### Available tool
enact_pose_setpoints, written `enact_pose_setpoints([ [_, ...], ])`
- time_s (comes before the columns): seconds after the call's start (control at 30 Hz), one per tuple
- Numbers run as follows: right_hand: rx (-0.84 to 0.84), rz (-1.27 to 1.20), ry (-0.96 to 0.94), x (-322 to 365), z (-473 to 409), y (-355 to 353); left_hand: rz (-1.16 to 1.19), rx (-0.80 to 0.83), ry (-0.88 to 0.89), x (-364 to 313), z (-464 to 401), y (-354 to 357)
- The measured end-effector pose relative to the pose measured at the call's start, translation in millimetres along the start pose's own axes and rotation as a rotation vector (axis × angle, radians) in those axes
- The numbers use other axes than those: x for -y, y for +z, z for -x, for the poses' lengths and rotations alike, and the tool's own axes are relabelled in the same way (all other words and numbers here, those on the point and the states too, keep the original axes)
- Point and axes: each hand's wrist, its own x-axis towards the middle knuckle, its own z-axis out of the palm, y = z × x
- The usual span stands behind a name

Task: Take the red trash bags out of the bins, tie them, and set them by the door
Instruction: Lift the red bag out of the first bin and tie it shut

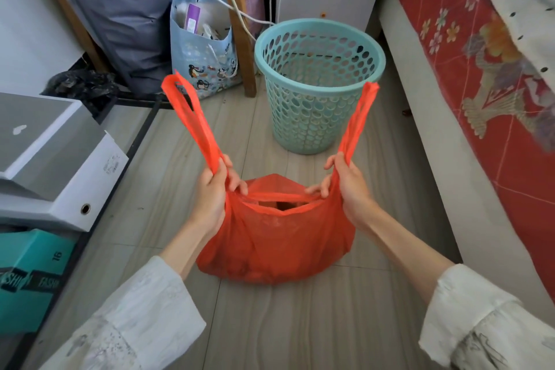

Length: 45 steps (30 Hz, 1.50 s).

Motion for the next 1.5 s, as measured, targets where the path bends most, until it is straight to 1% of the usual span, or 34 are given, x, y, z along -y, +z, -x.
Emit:
enact_pose_setpoints([
  [0.1,-0.016,0.02,-0.043,2,0,6,0.007,0.039,0.007,-4,1,5],
  [0.17,-0.007,-0.025,-0.033,4,0,13,0.002,0.089,-0.045,-4,3,13],
  [0.27,0.045,0.016,0.041,2,3,23,-0.088,0.103,-0.142,-3,8,27],
  [0.37,0.093,0.091,0.177,-2,4,24,-0.151,0.116,-0.193,-2,11,31],
  [0.47,0.072,0.112,0.297,-5,3,19,-0.111,0.209,-0.303,-7,12,29],
  [0.53,0.06,0.173,0.309,-9,3,15,-0.078,0.274,-0.351,-10,12,27],
  [0.6,0.043,0.216,0.309,-12,3,12,-0.109,0.314,-0.358,-9,14,28],
  [0.67,0.042,0.257,0.326,-15,3,10,-0.188,0.332,-0.333,-7,17,32],
  [0.77,0.084,0.327,0.355,-16,3,9,-0.325,0.351,-0.279,-5,20,36],
  [0.9,0.203,0.284,0.403,-14,2,12,-0.55,0.401,-0.293,-2,18,34],
  [0.97,0.297,0.32,0.391,-14,4,13,-0.718,0.443,-0.264,-1,17,33],
  [1.03,0.356,0.362,0.353,-15,7,15,-0.935,0.514,-0.183,0,16,32],
  [1.1,0.317,0.315,0.284,-15,7,15,-1.083,0.563,-0.11,0,16,30],
  [1.13,0.27,0.245,0.251,-15,6,14,-1.096,0.575,-0.097,0,16,30],
  [1.17,0.231,0.166,0.234,-15,5,12,-1.047,0.583,-0.113,0,16,30],
  [1.2,0.215,0.087,0.24,-15,4,10,-0.938,0.577,-0.166,1,16,30],
  [1.27,0.242,-0.052,0.296,-14,6,9,-0.673,0.535,-0.343,1,15,27],
  [1.33,0.303,-0.121,0.355,-14,9,10,-0.462,0.518,-0.539,-1,12,22],
  [1.37,0.319,-0.091,0.365,-15,9,12,-0.382,0.523,-0.622,-2,11,20],
  [1.4,0.318,-0.006,0.35,-15,9,12,-0.309,0.528,-0.686,-2,11,19],
  [1.43,0.313,0.111,0.315,-15,9,12,-0.242,0.522,-0.724,-2,10,17],
  [1.5,0.315,0.302,0.219,-13,8,10,-0.13,0.47,-0.734,-3,8,16],
])
